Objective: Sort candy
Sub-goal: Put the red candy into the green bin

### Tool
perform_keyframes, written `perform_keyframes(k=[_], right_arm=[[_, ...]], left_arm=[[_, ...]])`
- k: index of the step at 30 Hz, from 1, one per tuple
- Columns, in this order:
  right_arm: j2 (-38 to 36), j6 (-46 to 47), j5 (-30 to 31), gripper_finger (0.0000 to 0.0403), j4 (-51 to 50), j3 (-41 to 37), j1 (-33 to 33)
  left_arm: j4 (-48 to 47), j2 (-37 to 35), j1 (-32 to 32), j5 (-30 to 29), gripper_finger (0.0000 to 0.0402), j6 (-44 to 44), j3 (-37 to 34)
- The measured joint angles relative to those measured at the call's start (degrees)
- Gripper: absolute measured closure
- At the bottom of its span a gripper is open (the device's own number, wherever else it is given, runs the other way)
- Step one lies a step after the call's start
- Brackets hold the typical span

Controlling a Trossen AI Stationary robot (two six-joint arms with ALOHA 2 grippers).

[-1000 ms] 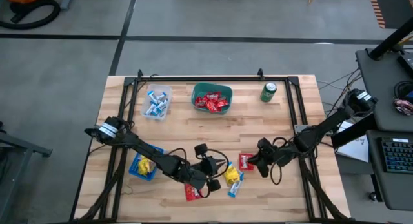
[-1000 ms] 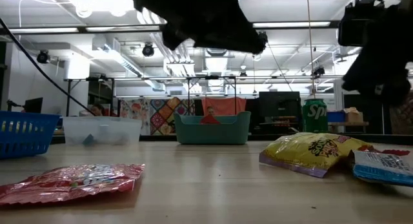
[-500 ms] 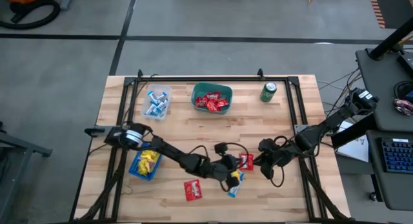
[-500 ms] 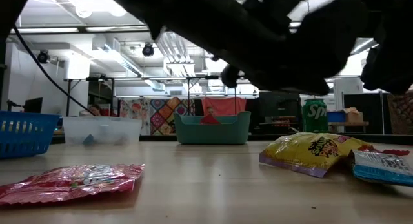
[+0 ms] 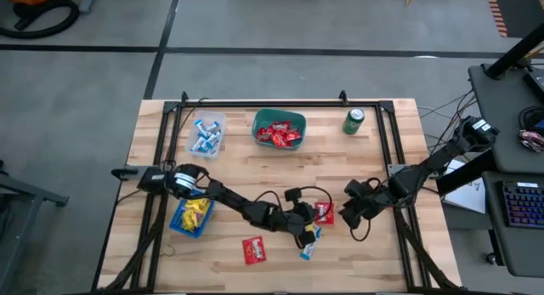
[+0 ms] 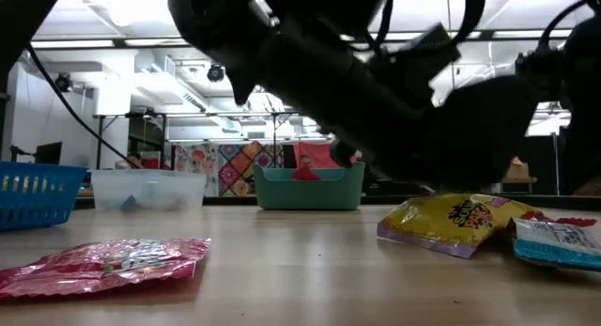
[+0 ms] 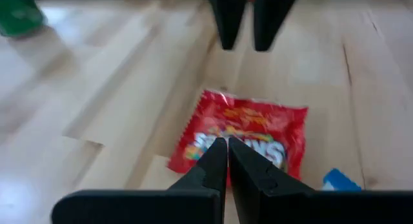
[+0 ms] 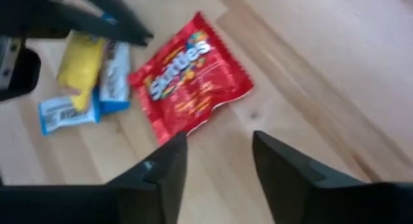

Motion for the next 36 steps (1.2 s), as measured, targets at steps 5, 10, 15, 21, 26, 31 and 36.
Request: perform_keyframes(k=[5, 10, 15, 21, 26, 31, 36], right_arm=[[0.0, 2.42, 1.89, 0.0175, 5.83, -3.04, 0.0], [1.46, 4.59, 2.99, 0.0147, 14.73, -7.41, -0.11], [4.74, 5.1, 3.41, 0.0143, 24.25, -9.9, -0.52], [11.69, 3.91, 3.82, 0.0144, 29.34, -8.61, -1.83], [15.06, 1.6, 3.81, 0.0153, 30.63, -6.16, -2.62], [16.37, 0.02, 3.33, 0.0169, 32.32, -4.24, -3.19], [18.82, -0.17, 3.43, 0.0179, 32.17, -3.12, -3.98]], left_arm=[[0.26, 1.81, 0.23, 0.84, 0.0402, -0.36, 0.32], [-0.36, 1.82, 0.28, 0.84, 0.0402, -1.48, 0.32], [-2.39, 1.82, 0.39, 0.82, 0.0401, -3.37, 0.32], [-4.56, 1.82, 0.43, 0.8, 0.0401, -5.27, 0.32], [-4.86, 1.82, 0.43, 0.8, 0.0401, -5.62, 0.31], [-5.16, 1.8, 0.43, 0.8, 0.0401, -5.81, 0.28], [-5.14, 1.8, 0.41, 0.82, 0.0401, -5.84, 0.26]])
